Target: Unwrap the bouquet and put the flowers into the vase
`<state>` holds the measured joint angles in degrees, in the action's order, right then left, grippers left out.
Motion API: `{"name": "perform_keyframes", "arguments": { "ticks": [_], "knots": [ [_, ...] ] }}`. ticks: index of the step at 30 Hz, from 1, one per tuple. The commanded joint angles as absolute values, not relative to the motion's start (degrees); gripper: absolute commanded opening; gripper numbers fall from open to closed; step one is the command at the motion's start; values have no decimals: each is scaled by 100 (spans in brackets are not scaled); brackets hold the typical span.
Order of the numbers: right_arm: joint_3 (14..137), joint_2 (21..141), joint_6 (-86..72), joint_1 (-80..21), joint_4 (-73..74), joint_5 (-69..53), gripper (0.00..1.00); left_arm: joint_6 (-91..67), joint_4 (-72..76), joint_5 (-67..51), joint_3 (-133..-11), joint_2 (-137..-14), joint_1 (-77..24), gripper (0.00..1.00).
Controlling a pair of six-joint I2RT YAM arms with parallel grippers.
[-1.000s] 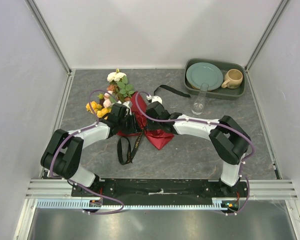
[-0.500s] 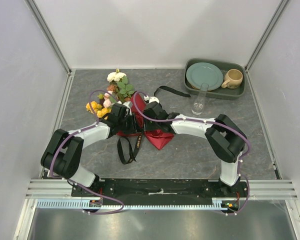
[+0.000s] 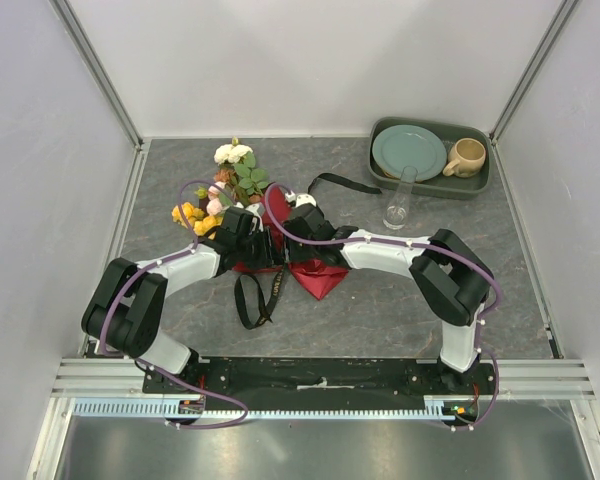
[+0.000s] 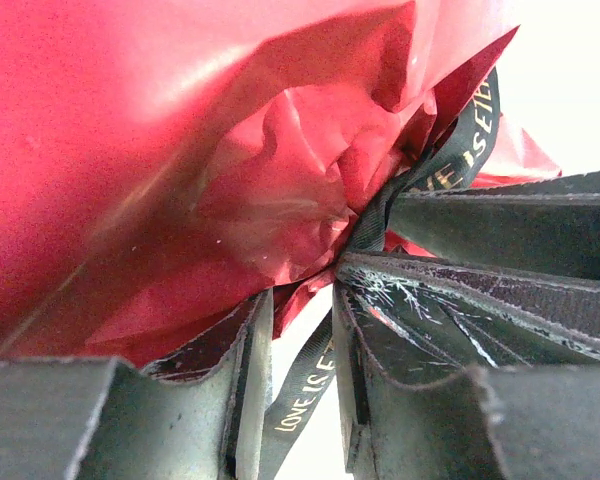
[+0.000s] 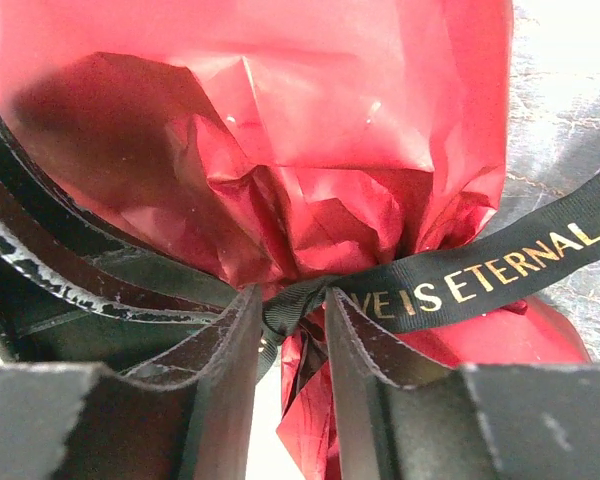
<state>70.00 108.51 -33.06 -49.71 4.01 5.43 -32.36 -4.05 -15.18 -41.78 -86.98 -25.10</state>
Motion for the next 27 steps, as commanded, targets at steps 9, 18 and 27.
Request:
{"name": "perform_keyframes", "arguments": {
  "ticks": [9, 18, 27],
  "knots": [
    [7444, 10978, -3138, -5106, 562, 589, 11, -3357, -141, -1556, -4087, -8666, -2523, 38],
    [7287, 10336, -3313, -5098, 616, 423, 0, -3480, -298, -1143, -4043, -8754, -2426, 37],
    [6979, 9756, -3621, -5106, 360, 17, 0, -3437, -325, -1107, -4122, -8859, -2268, 37]
  ]
}}
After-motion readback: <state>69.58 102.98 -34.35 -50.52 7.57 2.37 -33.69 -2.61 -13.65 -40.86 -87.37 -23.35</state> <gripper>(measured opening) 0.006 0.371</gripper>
